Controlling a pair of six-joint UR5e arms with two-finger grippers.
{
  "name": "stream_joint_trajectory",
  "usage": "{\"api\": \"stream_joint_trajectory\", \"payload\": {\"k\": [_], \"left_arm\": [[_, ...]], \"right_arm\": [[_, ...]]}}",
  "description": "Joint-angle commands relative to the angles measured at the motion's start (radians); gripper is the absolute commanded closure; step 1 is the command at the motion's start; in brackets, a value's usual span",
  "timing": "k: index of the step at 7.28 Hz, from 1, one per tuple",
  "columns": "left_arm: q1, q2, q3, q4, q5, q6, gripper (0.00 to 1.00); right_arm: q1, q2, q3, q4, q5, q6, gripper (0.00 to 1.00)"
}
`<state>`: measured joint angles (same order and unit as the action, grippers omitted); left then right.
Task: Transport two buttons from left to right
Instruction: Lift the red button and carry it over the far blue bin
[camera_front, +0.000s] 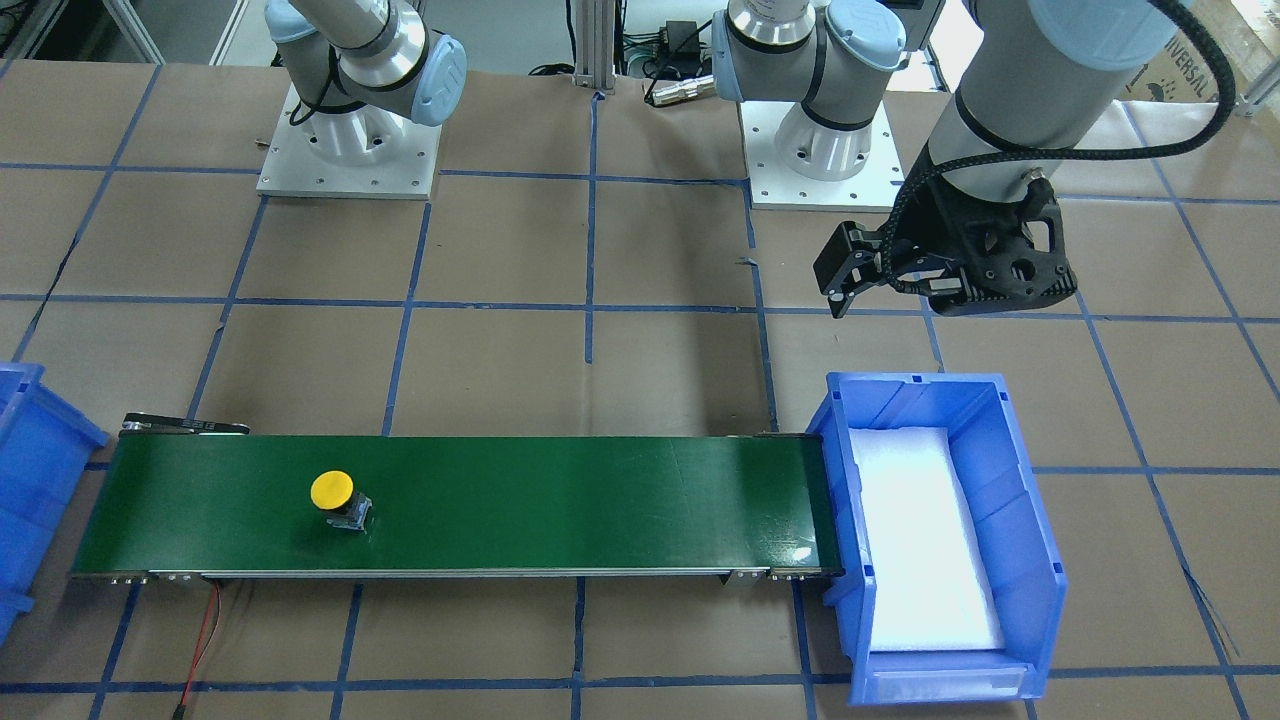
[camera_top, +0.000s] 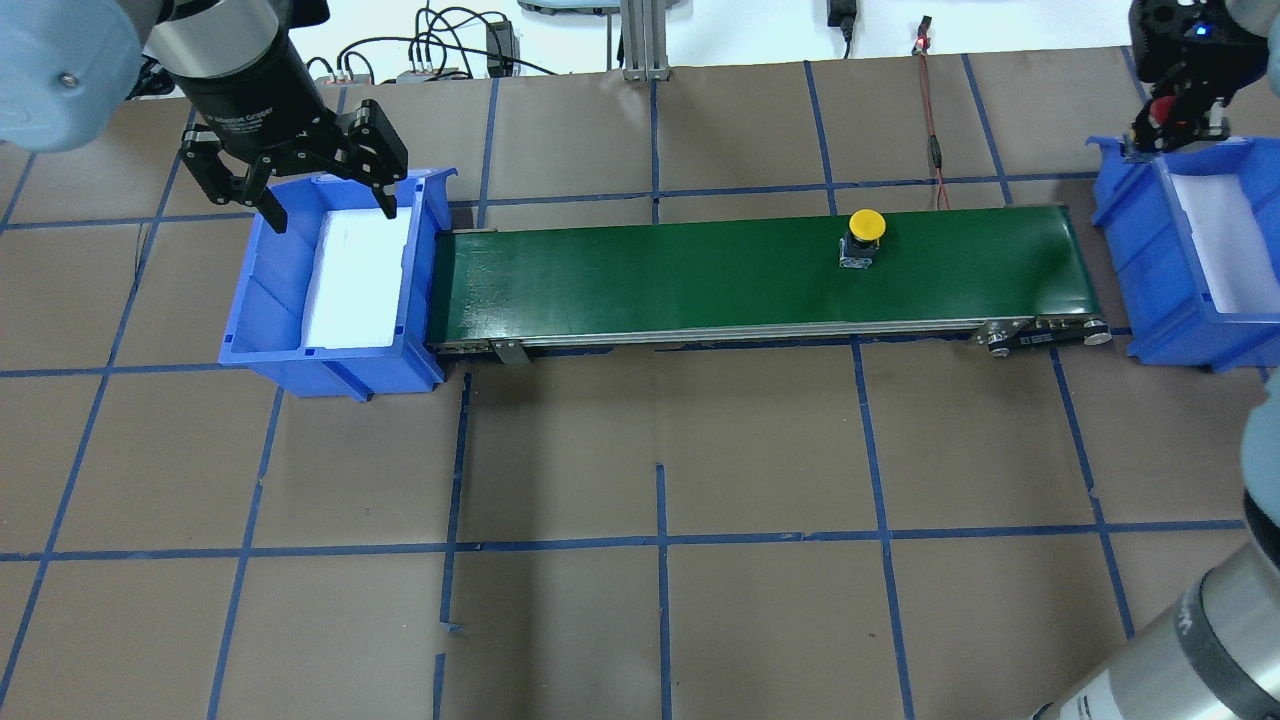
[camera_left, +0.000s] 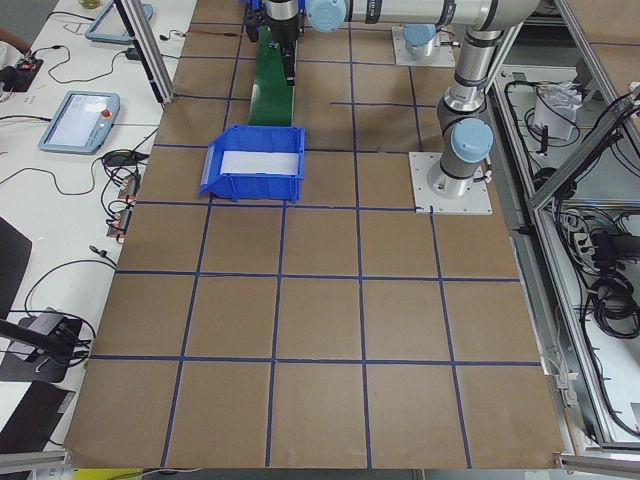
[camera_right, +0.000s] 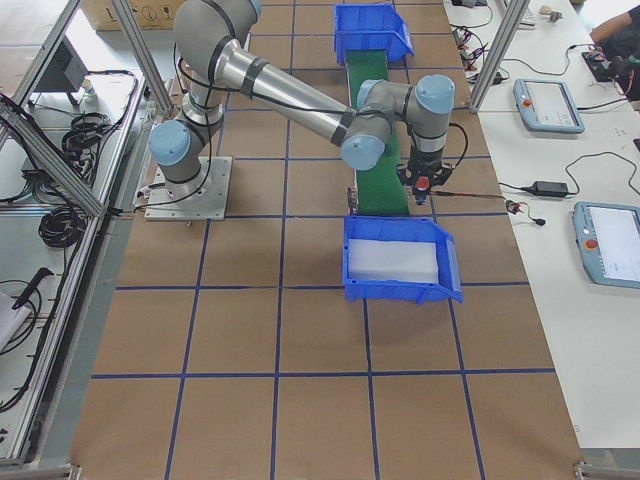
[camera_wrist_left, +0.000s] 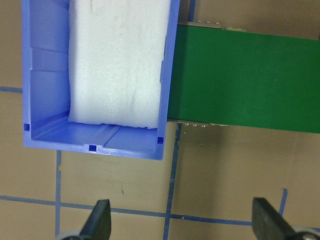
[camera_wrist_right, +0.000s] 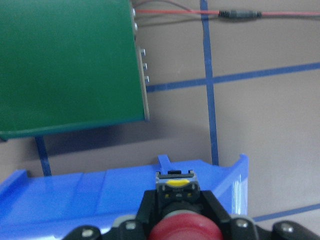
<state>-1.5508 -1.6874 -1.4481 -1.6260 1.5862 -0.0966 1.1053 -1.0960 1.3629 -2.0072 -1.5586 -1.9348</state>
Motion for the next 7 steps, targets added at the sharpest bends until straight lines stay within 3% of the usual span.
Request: {"api": "stream_joint_trajectory", "payload": {"k": [1,4,7], "left_arm": [[0.000,0.000,0.000,0.000,0.000,0.000,0.00],[0.002,0.000,0.000,0.000,0.000,0.000,0.00],[0.001,0.000,0.000,0.000,0.000,0.000,0.00]], "right_arm": [[-0.082,0.065,-0.031,-0.012,0.008,-0.142,0.95],[-0.159,0.142,-0.019,-0.050,0.011,-0.233,0.95],[-0.202,0.191,-0.007,-0.051,0.011,-0.300,0.86]]}}
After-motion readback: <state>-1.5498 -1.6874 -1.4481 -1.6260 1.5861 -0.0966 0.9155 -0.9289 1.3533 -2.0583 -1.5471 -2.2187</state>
